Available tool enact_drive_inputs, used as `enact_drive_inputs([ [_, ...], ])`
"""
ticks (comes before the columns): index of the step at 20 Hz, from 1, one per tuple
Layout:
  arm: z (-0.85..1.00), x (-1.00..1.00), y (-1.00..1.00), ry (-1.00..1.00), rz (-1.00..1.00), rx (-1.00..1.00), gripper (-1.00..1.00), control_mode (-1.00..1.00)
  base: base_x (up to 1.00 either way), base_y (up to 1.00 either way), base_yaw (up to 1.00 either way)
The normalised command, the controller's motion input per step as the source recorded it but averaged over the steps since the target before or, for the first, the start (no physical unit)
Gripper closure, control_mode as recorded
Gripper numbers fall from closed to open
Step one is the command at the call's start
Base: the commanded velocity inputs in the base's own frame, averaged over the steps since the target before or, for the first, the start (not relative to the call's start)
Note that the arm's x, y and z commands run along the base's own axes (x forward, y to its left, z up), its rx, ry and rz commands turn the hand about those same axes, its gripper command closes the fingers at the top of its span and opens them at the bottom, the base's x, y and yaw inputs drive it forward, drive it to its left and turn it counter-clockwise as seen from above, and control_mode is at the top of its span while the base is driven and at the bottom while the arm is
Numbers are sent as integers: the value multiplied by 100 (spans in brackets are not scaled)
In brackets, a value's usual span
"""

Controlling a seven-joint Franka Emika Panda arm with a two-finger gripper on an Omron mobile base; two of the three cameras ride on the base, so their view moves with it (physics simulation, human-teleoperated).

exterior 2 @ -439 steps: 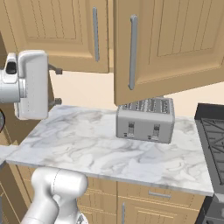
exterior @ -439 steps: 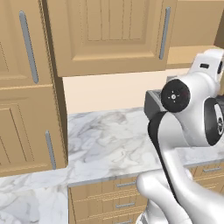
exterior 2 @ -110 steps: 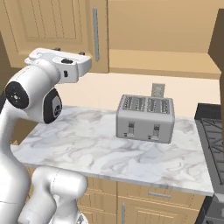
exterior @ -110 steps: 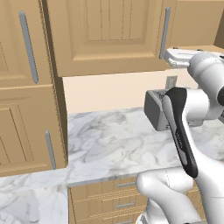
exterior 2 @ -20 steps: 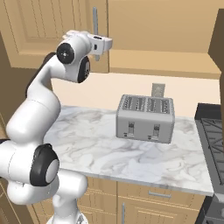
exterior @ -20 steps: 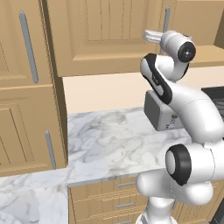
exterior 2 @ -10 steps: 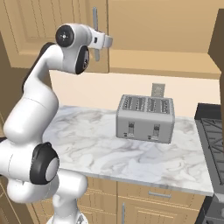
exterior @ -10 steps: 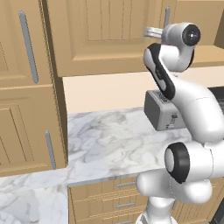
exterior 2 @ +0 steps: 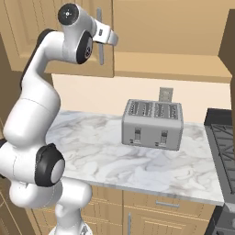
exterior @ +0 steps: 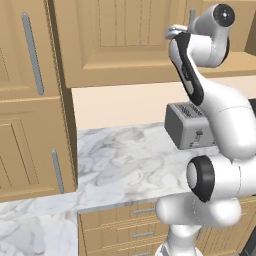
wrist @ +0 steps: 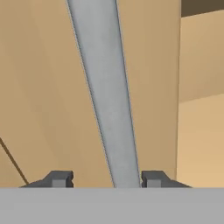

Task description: Open the cabinet, pick the kettle from the cabinet, and place it in the sink.

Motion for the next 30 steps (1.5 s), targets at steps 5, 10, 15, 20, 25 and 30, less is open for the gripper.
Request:
enact_drive_inputs([
  [5,-64,-2,14,5,0,0,100,-100,0,0,0],
  [10,-68,-19,29,0,0,1,100,-100,0,0,0],
  [15,-66,-26,50,0,0,0,100,-100,0,0,0],
  [20,-65,-29,60,0,0,0,100,-100,0,0,0],
  [25,-64,-28,67,0,0,0,100,-100,0,0,0],
  [30,-64,-29,70,0,0,0,100,-100,0,0,0],
])
